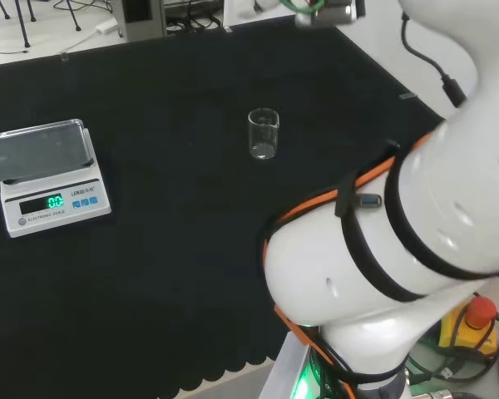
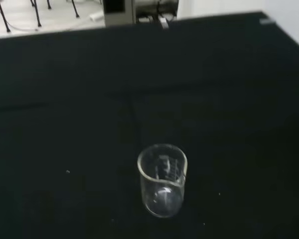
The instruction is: Pick up the beaker.
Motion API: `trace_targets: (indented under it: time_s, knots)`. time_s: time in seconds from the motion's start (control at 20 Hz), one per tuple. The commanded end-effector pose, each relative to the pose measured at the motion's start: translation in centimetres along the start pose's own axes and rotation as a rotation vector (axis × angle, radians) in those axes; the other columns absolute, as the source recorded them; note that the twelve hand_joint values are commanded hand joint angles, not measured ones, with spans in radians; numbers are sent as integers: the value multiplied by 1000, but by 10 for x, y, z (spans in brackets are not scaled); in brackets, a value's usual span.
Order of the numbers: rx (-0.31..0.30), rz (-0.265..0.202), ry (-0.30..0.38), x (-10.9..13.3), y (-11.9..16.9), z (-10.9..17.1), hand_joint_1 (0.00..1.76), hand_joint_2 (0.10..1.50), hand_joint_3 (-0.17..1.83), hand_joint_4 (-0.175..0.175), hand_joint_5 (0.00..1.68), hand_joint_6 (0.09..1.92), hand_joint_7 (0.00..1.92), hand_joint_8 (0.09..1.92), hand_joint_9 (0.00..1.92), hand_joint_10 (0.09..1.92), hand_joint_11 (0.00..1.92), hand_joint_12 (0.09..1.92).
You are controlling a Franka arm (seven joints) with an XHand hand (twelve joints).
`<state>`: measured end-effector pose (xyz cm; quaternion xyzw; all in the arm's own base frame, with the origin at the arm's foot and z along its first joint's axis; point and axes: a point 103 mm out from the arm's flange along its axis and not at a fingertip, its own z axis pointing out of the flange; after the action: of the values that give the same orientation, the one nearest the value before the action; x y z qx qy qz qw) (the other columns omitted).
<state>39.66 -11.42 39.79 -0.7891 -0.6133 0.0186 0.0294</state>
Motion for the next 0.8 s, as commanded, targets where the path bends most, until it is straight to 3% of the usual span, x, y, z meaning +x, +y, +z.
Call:
trace_targets:
  time_s: [0.05,0.3,0.55,0.7,0.8]
  knots:
    - [35,30,36,-58,63,81,571,730,49,11,129,87,179,687,253,845,0,1520]
    - [18,7,43,-57,71,118,573,731,43,20,94,87,124,688,214,863,0,1464]
    - [-8,-48,87,-29,61,142,564,723,37,29,78,87,99,685,200,868,0,1447]
    - [15,-99,86,-9,55,157,558,720,35,32,77,87,95,684,200,869,0,1446]
    - [32,-106,97,0,55,170,556,719,34,34,75,87,94,684,199,870,0,1446]
